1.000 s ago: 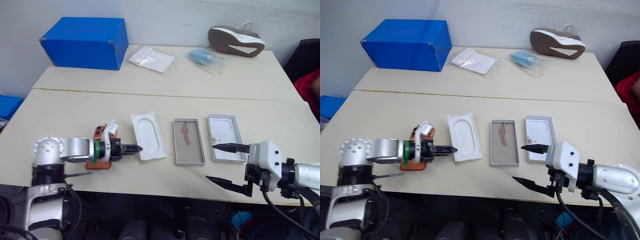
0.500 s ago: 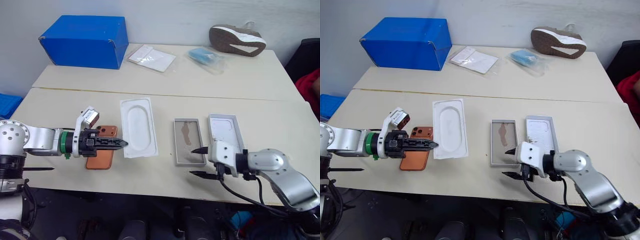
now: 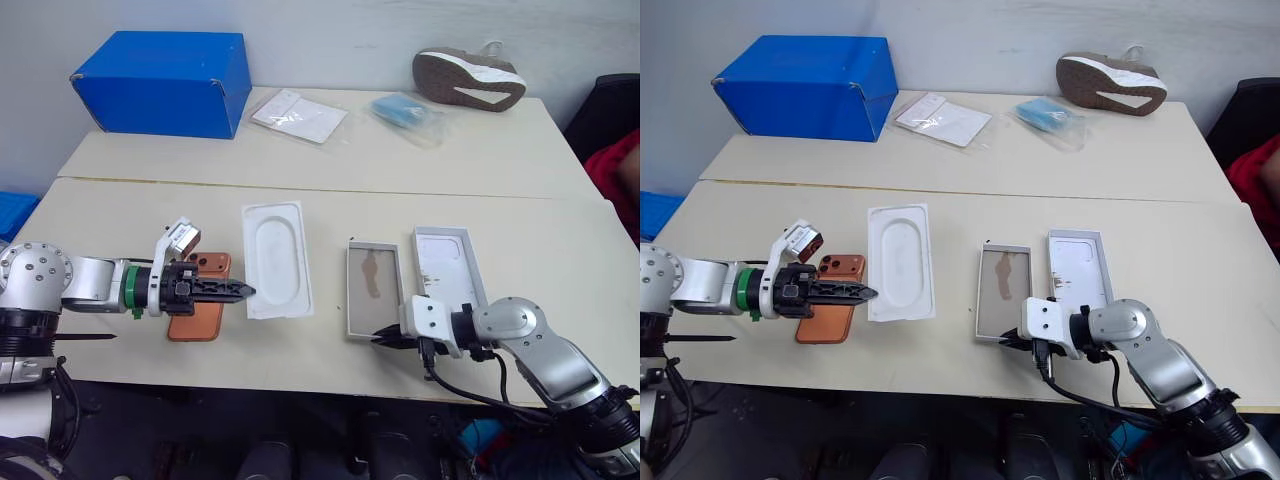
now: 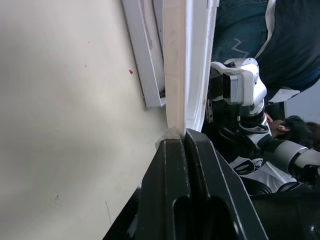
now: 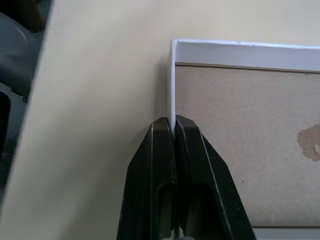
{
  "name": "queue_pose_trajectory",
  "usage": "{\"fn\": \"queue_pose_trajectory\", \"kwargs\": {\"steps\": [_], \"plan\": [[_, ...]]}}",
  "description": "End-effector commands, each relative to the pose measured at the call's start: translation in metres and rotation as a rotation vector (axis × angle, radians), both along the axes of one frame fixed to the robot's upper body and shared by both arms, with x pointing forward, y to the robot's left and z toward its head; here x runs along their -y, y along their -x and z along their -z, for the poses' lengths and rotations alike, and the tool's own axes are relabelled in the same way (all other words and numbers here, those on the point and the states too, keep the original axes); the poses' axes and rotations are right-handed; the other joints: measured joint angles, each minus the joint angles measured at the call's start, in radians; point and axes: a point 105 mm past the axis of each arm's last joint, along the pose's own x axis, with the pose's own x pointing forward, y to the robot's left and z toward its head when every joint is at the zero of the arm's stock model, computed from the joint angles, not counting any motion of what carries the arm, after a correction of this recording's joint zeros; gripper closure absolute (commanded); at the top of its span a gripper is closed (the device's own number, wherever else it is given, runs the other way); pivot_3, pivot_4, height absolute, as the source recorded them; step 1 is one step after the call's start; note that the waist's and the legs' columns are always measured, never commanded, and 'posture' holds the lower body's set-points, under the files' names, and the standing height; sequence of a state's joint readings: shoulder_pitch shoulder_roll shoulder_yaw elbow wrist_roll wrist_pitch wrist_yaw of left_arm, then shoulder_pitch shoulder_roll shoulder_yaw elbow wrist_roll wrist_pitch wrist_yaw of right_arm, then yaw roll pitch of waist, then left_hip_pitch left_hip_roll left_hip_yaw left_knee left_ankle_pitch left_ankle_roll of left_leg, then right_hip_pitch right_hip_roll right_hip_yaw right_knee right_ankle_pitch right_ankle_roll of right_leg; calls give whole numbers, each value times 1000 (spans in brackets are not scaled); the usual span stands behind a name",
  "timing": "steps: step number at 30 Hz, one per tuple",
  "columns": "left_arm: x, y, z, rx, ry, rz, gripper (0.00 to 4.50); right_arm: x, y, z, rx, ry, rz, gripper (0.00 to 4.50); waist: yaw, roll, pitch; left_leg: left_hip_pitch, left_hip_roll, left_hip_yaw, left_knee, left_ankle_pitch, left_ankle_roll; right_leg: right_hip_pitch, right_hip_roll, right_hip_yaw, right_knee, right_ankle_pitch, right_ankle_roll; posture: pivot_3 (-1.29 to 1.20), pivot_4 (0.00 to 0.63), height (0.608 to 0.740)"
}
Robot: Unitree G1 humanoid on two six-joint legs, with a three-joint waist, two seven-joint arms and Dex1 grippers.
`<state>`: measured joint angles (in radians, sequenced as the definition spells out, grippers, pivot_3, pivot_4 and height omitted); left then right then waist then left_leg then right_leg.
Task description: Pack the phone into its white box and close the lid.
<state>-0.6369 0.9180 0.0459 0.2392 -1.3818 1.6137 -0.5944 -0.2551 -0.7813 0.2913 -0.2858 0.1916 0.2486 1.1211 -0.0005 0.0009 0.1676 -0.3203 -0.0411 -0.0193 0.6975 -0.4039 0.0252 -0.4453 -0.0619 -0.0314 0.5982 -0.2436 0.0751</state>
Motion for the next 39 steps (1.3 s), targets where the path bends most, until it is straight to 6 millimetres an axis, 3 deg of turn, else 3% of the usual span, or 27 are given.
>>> {"fn": "queue_pose_trajectory", "kwargs": {"steps": [1, 10, 16, 22, 32, 39], "plan": [[10, 3, -11, 31, 37, 59, 4500, -14, 12, -11, 14, -33, -55, 4460, 0, 0, 0, 0, 0, 0, 0, 0, 0, 0, 0, 0, 0, 0, 0, 0, 150, 740], [32, 7, -6, 17, 40, 152, 4500, -33, -10, 1, 71, -23, 30, 4460, -1, -1, 1, 0, 0, 0, 0, 0, 0, -1, 0, 0, 1, 0, 0, 0, 150, 740], [40, 3, -1, 10, 23, 162, 4500, -35, -12, 7, 74, -4, 51, 4460, -1, -1, 1, -1, 0, 0, 0, 0, 0, -1, 0, 0, 4, 0, 0, 0, 150, 740], [42, -2, -1, 16, 25, 153, 4500, -9, -6, -4, 80, 30, 81, 4460, 3, -2, 1, -1, 0, -1, 0, 0, 0, -1, 0, -1, 4, 0, 0, 0, 150, 740], [44, -4, 0, 23, 30, 153, 4500, 35, -4, -1, 47, 75, 180, 4460, 3, -3, 1, -1, 0, -1, 0, 0, 0, 0, -1, -1, 0, 0, 0, 0, 150, 740], [55, -3, 1, 27, 41, 188, 4500, 29, 10, 3, 62, 83, 63, 4460, 2, -3, 1, -1, 0, -1, 0, 0, 0, 0, -1, -1, 0, 0, 0, 0, 150, 740]]}}
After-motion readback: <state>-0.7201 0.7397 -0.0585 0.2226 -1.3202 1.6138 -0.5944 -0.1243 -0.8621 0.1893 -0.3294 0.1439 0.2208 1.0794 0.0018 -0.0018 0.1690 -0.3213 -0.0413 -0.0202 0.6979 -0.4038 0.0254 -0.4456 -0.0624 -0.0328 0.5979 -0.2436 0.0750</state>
